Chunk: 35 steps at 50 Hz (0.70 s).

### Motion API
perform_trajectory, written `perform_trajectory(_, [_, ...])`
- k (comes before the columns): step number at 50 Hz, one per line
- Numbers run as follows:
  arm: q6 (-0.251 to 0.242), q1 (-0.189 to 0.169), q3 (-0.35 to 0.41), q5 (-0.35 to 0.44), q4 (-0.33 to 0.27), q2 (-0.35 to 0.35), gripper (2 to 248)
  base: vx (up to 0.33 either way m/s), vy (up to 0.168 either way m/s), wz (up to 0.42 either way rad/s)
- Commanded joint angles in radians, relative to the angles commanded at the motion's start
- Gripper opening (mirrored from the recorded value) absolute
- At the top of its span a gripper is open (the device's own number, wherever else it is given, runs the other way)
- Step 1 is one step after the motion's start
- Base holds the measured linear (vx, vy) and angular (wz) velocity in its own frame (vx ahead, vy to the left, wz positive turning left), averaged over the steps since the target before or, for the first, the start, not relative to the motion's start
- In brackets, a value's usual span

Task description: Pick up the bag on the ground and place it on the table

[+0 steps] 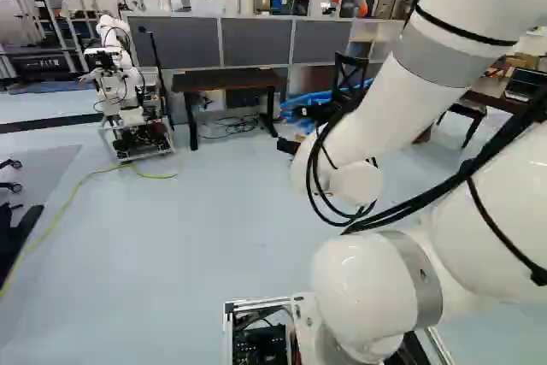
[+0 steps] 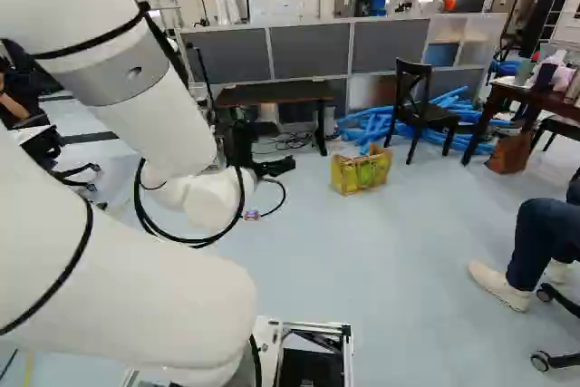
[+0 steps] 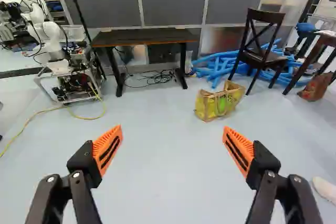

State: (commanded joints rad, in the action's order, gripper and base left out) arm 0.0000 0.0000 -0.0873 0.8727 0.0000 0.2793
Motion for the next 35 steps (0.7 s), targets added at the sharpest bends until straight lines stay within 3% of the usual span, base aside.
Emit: perform_trajectory(35, [0.0,0.0,0.0,0.0,0.0,0.0,247,0.002,-0.001,-0.004])
